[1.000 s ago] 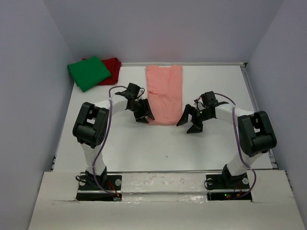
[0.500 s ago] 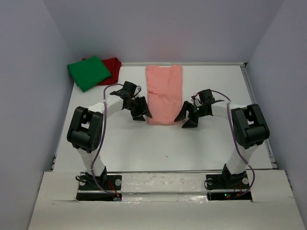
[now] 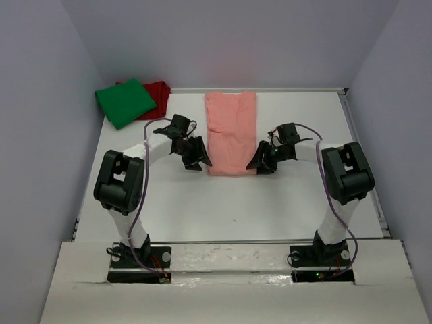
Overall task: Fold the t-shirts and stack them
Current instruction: Grab one side of the 2/3 rectangular tshirt with both arms
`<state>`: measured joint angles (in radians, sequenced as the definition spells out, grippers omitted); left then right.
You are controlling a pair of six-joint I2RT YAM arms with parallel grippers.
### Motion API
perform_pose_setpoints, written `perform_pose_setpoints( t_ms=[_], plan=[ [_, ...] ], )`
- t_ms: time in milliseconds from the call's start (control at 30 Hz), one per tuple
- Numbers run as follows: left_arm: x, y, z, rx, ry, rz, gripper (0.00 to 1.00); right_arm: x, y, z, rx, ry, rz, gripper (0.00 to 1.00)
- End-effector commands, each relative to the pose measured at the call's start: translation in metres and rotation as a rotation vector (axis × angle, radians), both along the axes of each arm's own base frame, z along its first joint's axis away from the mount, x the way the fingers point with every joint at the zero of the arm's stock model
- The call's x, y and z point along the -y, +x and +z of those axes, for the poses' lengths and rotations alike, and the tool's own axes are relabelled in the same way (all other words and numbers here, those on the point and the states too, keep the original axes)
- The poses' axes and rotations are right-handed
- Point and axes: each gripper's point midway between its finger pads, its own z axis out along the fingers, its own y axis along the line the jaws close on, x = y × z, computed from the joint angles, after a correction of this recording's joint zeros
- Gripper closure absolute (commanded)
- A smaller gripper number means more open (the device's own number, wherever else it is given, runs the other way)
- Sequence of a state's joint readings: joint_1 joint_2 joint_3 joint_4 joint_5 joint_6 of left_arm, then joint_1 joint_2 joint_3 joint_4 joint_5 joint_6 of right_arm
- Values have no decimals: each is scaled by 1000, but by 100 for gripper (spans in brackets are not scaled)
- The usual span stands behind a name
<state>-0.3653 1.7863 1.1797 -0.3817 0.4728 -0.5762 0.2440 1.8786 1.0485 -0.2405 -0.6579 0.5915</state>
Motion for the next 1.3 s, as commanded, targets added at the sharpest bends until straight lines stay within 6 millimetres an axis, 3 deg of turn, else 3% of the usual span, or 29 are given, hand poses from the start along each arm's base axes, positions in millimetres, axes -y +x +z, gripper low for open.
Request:
perform_pose_setpoints(
  t_ms=[0,67,300,700,800,900,933,1267],
  plan=[
    [-6,-3,15,31,-11,-9,44,7,2,-7,29,-73,4,45],
    [-7,-4,14,29,-12,-8,44,9,-1,-6,26,-84,7,41],
    [-7,-10,4,5,-17,-22,43,14,-8,-14,5,-109,9,40],
    [-5,-16,-10,-27,-29,-31,43,24,-11,-18,14,-151,-11,45],
    [-4,-15,-11,-28,-28,-33,43,28,-10,-18,11,-156,-25,50],
    [-3,-13,-13,-30,-29,-34,43,28,-11,-22,0,-156,-23,93],
    [-3,-11,-13,-27,-30,-34,43,28,-11,-23,-3,-155,-23,100],
    [4,-3,-19,-27,-32,-41,43,24,-6,-24,-6,-136,-16,100]
  ],
)
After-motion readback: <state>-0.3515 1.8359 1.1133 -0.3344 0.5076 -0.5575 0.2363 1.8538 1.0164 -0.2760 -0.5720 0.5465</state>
